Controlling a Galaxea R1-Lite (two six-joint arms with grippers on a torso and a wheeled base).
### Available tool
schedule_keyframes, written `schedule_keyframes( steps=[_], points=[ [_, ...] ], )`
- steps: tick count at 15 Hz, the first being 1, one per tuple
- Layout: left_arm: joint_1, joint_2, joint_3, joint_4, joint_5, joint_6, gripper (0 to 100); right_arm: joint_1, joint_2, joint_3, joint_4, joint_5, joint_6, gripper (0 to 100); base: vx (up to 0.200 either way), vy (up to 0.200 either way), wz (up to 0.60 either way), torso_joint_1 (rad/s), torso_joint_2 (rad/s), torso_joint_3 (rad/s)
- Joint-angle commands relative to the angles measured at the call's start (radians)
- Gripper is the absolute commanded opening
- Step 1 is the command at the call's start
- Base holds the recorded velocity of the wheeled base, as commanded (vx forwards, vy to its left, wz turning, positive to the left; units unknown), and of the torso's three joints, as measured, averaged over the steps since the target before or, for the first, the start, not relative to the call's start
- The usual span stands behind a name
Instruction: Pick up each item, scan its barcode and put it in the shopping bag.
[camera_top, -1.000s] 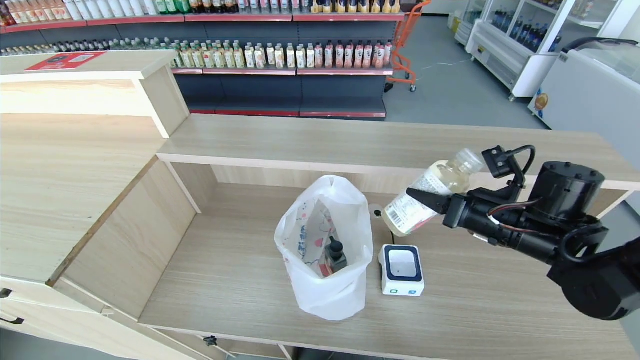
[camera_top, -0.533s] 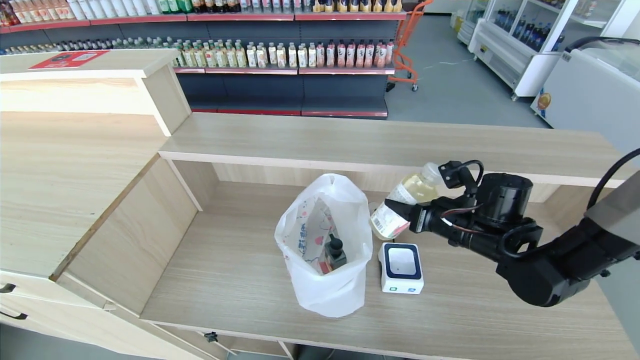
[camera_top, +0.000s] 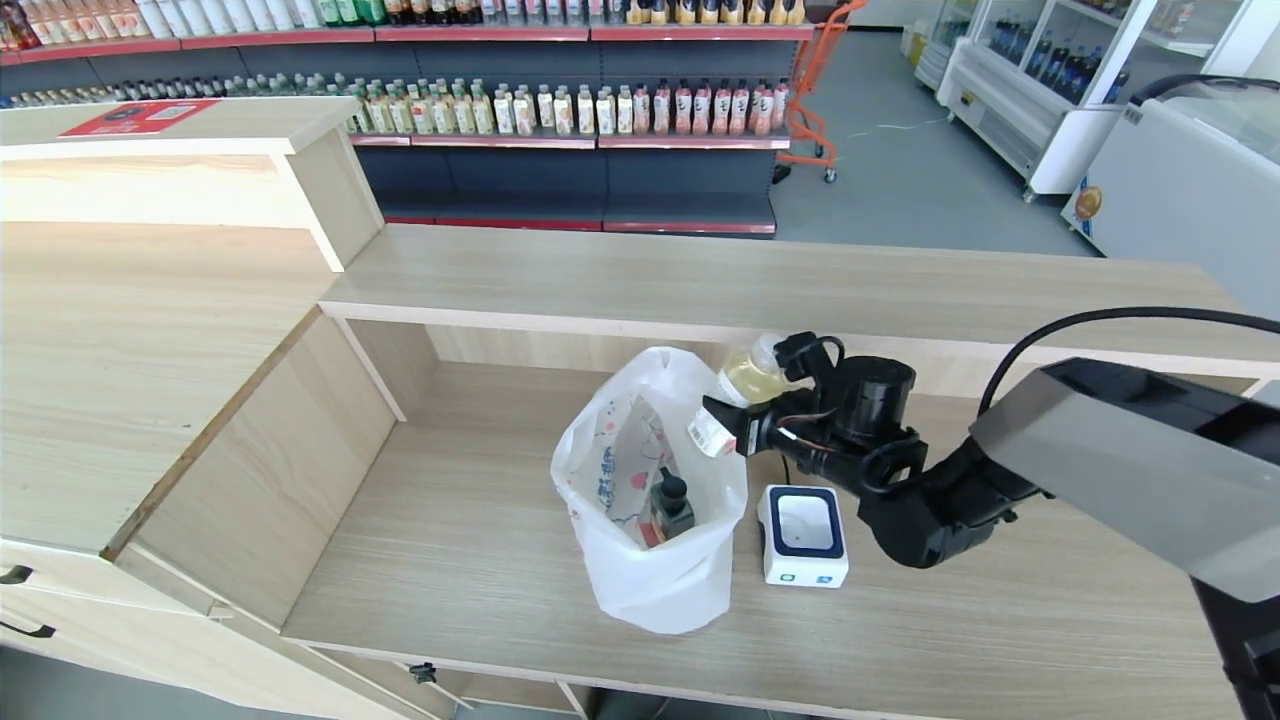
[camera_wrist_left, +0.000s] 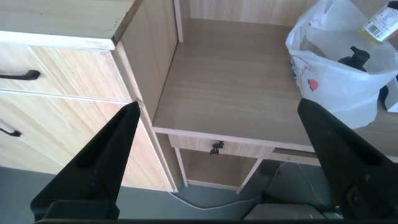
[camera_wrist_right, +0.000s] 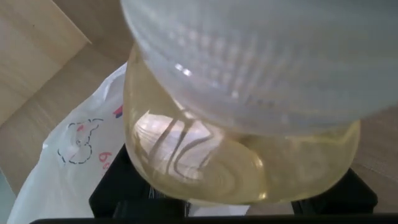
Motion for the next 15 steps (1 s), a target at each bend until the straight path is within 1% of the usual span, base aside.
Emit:
schedule_keyframes(
  steps=[1, 3, 4, 6, 8, 9, 12, 13, 14, 15],
  points=[
    [0.001, 0.000, 0.000, 0.000, 0.000, 0.000, 100, 0.030, 0.110, -0.036, -0.005, 0.001, -0.024, 0, 0.000, 0.000, 0.00, 0.000, 0.00, 0.000],
    [0.001, 0.000, 0.000, 0.000, 0.000, 0.000, 100, 0.043, 0.148, -0.048, -0.011, 0.002, -0.070, 0, 0.000, 0.000, 0.00, 0.000, 0.00, 0.000],
    [0.001, 0.000, 0.000, 0.000, 0.000, 0.000, 100, 0.043, 0.174, -0.078, -0.020, 0.002, -0.102, 0, 0.000, 0.000, 0.00, 0.000, 0.00, 0.000],
    [0.001, 0.000, 0.000, 0.000, 0.000, 0.000, 100, 0.041, 0.202, -0.093, -0.025, 0.002, -0.184, 0, 0.000, 0.000, 0.00, 0.000, 0.00, 0.000],
    [0.001, 0.000, 0.000, 0.000, 0.000, 0.000, 100, 0.040, 0.222, -0.088, -0.072, 0.004, -0.227, 0, 0.000, 0.000, 0.00, 0.000, 0.00, 0.000],
    [0.001, 0.000, 0.000, 0.000, 0.000, 0.000, 100, 0.040, 0.225, -0.078, -0.091, 0.005, -0.231, 100, 0.000, 0.000, 0.00, 0.000, 0.00, 0.000],
    [0.001, 0.000, 0.000, 0.000, 0.000, 0.000, 100, 0.030, 0.197, -0.059, -0.103, 0.007, -0.213, 100, 0.000, 0.000, 0.00, 0.000, 0.00, 0.000],
    [0.001, 0.000, 0.000, 0.000, 0.000, 0.000, 100, 0.021, 0.153, -0.032, -0.101, 0.007, -0.171, 100, 0.000, 0.000, 0.00, 0.000, 0.00, 0.000],
    [0.001, 0.000, 0.000, 0.000, 0.000, 0.000, 100, 0.017, 0.085, 0.017, -0.097, 0.007, -0.095, 100, 0.000, 0.000, 0.00, 0.000, 0.00, 0.000],
    [0.001, 0.000, 0.000, 0.000, 0.000, 0.000, 100, 0.012, -0.026, 0.105, -0.094, 0.007, 0.030, 100, 0.000, 0.000, 0.00, 0.000, 0.00, 0.000]
  ],
)
